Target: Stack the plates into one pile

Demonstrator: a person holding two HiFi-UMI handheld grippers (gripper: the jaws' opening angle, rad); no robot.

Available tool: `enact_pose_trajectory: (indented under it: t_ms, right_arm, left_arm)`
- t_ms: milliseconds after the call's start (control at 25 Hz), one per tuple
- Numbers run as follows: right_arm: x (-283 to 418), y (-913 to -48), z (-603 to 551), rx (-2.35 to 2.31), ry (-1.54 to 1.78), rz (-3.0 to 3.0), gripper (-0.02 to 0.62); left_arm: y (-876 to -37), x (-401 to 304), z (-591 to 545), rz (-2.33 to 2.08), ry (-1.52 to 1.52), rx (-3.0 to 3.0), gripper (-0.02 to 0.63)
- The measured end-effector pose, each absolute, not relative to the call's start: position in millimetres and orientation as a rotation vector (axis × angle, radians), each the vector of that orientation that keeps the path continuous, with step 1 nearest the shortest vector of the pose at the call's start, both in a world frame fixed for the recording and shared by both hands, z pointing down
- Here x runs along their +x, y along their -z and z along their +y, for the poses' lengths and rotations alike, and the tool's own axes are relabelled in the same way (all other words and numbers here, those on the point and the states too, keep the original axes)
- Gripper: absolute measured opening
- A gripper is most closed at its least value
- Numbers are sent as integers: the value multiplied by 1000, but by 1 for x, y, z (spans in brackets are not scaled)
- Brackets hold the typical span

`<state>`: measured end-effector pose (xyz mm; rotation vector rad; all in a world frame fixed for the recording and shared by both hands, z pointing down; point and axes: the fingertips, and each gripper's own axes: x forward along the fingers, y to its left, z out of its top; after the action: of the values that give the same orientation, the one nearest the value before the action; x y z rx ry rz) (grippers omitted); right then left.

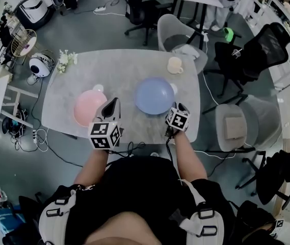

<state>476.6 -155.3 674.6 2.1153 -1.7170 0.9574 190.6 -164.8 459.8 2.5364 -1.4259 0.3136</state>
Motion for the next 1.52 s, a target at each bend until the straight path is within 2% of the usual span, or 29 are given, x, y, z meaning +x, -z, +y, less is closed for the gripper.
enact_pose_trajectory:
  t_ms: [240,400,920,1000,1040,1160,1520]
  right_arm:
    - [467,-723,-148,2046,-1237,-1677,85]
    - [458,-750,-149,2023,-1481,-1649,112]
    - [427,-792,-160,1901,-2030,-1495,114]
    - [423,-798,-159,1876,-2070,-1442,105]
    - [421,-801,-158,1866,-2094,-1414,70]
    - [415,-799,-157,1858,-2292,-1339,48]
    - [389,-777,-156,1733,-2524,-1412,41]
  left_arm:
    - [-465,175,-159,-1448,-323,2502,5]
    - [-470,166,-154,-1467,-355,2480,5]
    - [-478,126,-140,-1584,-397,2380,5]
    - [-479,121,-138,-1598,-399,2368,5]
    - [-479,119,-137,-1604,-399,2364,5]
    - [-477,113,-137,-1612,-398,2360,5]
    - [-478,107,-143,-1633,-377,2338,5]
